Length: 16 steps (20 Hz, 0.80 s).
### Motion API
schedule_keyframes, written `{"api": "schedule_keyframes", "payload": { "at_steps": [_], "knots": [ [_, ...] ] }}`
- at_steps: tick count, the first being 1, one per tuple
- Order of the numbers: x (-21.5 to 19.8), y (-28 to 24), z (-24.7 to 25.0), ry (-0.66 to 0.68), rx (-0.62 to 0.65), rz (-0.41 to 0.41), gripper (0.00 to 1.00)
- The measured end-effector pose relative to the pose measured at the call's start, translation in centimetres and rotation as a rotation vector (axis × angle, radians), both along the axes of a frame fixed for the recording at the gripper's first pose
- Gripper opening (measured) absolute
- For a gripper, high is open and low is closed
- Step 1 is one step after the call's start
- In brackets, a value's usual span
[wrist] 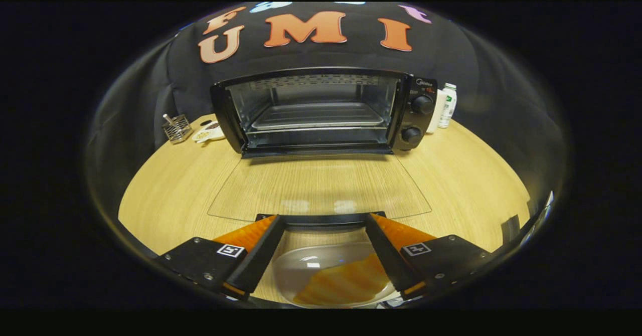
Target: Open the toaster oven, put the food inside, and close the toaster oven door.
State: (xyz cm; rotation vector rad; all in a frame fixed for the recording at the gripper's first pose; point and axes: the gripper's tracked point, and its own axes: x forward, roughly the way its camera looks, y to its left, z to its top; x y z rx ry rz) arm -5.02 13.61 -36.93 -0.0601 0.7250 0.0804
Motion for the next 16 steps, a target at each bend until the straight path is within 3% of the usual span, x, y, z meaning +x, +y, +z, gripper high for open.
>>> {"api": "schedule_keyframes", "payload": {
  "at_steps": [4, 10, 16],
  "knots": [
    [-0.3, 0.0, -0.4, -0.005, -0.014, 0.009, 0.99],
    [-0.7, -0.7, 2.1, -0.059, -0.007, -0.044, 0.99],
    [-4.0, -2.2, 2.4, -0.039, -0.026, -0.112, 0.99]
  ]
}}
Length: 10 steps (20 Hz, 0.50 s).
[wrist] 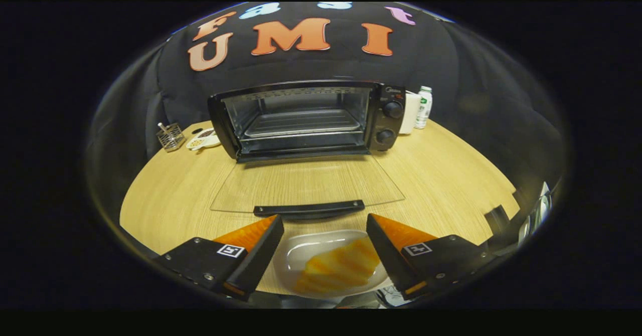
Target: Open the toaster oven, put the food inside, and close the toaster oven door.
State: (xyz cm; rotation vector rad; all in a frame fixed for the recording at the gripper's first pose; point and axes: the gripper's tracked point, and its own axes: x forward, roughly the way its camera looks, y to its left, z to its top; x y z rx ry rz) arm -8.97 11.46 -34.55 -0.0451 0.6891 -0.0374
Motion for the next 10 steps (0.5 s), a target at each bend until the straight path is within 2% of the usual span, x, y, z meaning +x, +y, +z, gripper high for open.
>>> {"api": "schedule_keyframes", "payload": {
  "at_steps": [10],
  "knots": [
    [-6.1, -1.2, -1.8, 0.043, -0.029, -0.101, 0.99]
  ]
}}
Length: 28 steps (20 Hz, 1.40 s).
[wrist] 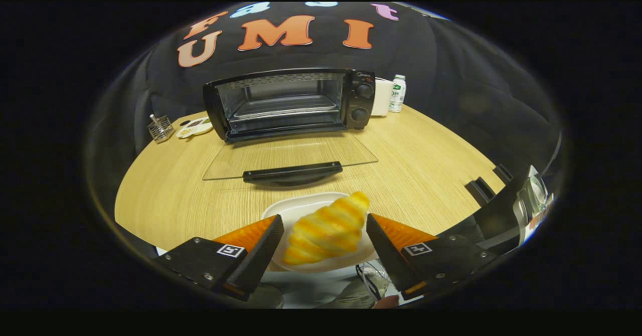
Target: Open the toaster oven, put the food inside, and close the toaster oven door.
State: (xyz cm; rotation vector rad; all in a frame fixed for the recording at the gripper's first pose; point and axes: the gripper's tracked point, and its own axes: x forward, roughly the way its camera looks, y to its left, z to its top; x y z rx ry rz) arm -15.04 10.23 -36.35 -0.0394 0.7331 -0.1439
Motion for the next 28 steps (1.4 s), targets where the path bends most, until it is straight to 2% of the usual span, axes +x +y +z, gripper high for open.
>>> {"api": "schedule_keyframes", "payload": {
  "at_steps": [7, 12, 15, 19, 21, 24, 28],
  "knots": [
    [-2.2, 0.4, -2.2, 0.043, 0.062, -0.106, 1.00],
    [-2.4, 0.7, -3.8, 0.078, 0.104, -0.150, 1.00],
    [-2.5, 0.6, -4.3, 0.086, 0.080, -0.152, 1.00],
    [-2.5, 0.8, -3.8, 0.085, 0.096, -0.164, 0.83],
    [-2.2, 0.7, -3.2, 0.060, 0.102, -0.180, 0.78],
    [-2.0, 0.2, -1.2, 0.025, 0.105, -0.179, 0.76],
    [-1.6, 0.1, 1.8, -0.022, 0.095, -0.138, 0.75]
  ]
}}
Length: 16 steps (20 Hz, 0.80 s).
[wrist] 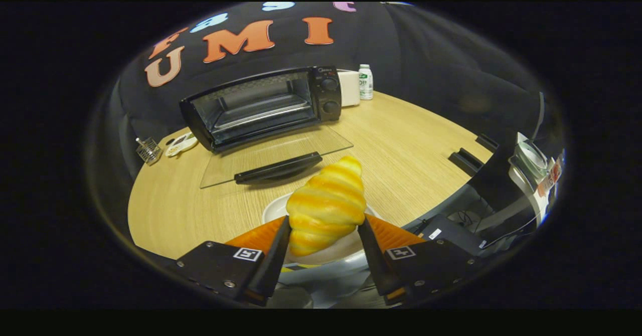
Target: Open the toaster oven, put the food inside, and close the toaster oven door.
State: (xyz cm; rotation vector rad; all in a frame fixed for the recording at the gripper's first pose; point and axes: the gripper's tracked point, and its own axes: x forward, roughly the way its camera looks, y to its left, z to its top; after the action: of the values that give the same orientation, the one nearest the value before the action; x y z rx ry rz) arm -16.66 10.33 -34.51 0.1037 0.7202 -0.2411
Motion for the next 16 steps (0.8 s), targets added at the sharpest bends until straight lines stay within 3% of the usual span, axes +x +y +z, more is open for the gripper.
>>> {"api": "schedule_keyframes", "payload": {
  "at_steps": [3, 8, 16],
  "knots": [
    [1.3, -0.4, 2.0, -0.051, -0.082, 0.085, 0.75],
    [4.6, 0.5, 4.1, -0.088, -0.108, 0.243, 0.75],
    [12.7, 3.5, 7.4, -0.152, -0.080, 0.369, 0.75]
  ]
}}
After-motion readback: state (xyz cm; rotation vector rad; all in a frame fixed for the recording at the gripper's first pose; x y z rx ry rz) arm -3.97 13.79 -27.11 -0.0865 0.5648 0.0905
